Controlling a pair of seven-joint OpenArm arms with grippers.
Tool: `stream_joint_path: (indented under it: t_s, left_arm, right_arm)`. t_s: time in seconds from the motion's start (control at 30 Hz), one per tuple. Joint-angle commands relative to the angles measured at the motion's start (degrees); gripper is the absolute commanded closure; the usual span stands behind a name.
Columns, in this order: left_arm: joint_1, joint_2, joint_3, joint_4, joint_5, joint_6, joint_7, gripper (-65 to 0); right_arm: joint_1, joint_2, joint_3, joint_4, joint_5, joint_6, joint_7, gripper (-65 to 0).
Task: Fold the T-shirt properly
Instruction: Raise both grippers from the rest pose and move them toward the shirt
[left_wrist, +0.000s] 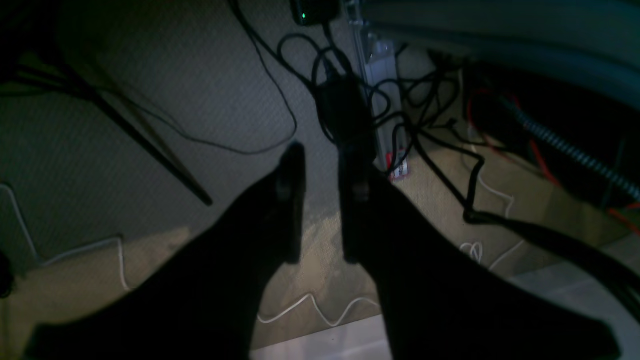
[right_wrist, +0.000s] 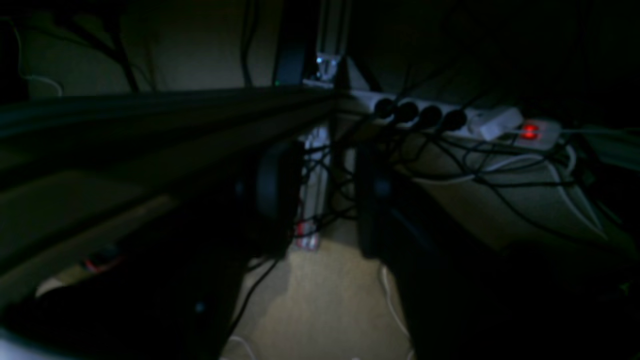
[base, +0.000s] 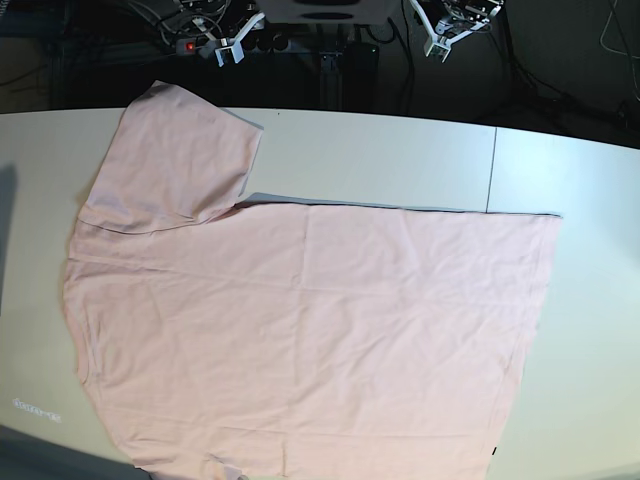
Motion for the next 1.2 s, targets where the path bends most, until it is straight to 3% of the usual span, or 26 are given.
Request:
stream_joint_path:
  t_s: [0.0, 0.57, 0.87, 1.17]
  left_arm:
    - [0.31, -0.28, -0.04, 0.48, 0.02, -1.27, -0.44, -15.2]
    - [-0.28, 0.04, -0.04, 3.69, 0.11, -2.29, -3.85, -15.2]
    - [-0.15, 0.04, -0.04, 3.69, 3.04, -2.27, -6.47, -15.2]
    - [0.0, 0.02, -0.04, 3.69, 3.08, -2.29, -6.38, -15.2]
  right_arm:
    - [-0.42, 0.31, 0.2, 0.48, 0.09, -3.58, 0.7, -22.5]
    - [-2.47, 0.28, 0.2, 2.16, 0.07, -3.58, 0.7, -22.5]
    - [-2.45, 0.28, 0.2, 2.23, -0.04, -3.61, 0.7, -22.5]
    - [-2.45, 0.28, 0.2, 2.64, -6.71, -3.58, 0.68, -22.5]
